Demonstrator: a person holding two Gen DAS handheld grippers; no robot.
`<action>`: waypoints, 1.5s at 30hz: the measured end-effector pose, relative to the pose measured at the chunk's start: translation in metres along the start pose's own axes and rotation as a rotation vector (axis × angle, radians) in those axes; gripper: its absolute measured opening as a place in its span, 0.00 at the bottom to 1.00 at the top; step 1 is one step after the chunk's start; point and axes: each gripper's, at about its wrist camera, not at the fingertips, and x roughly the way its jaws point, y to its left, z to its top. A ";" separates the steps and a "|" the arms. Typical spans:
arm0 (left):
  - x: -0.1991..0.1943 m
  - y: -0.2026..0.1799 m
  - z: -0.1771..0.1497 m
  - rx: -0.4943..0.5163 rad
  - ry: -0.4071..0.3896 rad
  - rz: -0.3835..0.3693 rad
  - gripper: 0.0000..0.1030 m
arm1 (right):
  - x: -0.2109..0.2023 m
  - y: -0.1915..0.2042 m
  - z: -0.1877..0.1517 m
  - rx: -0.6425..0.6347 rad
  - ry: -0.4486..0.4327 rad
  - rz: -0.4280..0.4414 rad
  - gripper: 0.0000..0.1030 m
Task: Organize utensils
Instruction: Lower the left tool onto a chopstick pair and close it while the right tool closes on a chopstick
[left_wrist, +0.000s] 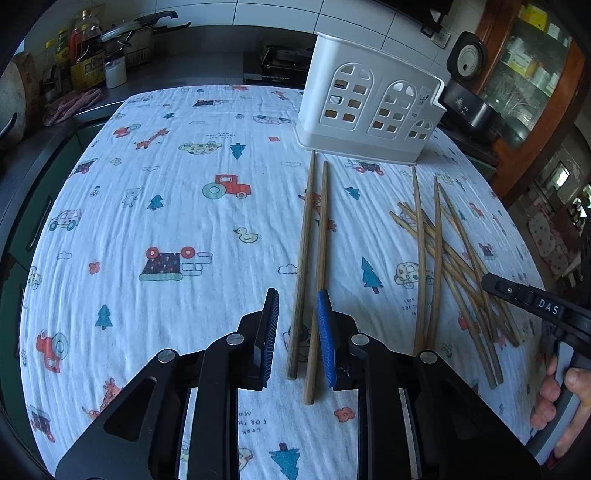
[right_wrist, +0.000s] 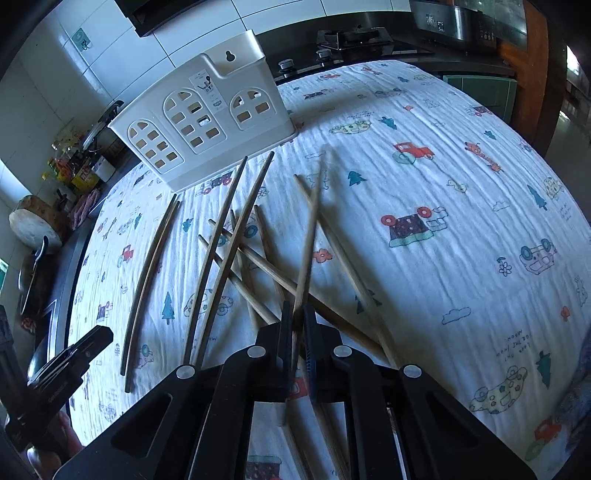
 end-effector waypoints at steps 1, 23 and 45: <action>0.003 0.000 0.001 0.000 0.005 0.001 0.20 | -0.001 0.000 0.000 -0.001 -0.002 -0.002 0.05; 0.027 0.002 0.005 0.000 0.042 0.008 0.18 | -0.011 0.005 -0.010 -0.064 -0.045 -0.034 0.08; 0.031 -0.001 0.007 -0.003 0.044 0.036 0.18 | -0.002 -0.001 -0.017 -0.084 -0.031 -0.039 0.07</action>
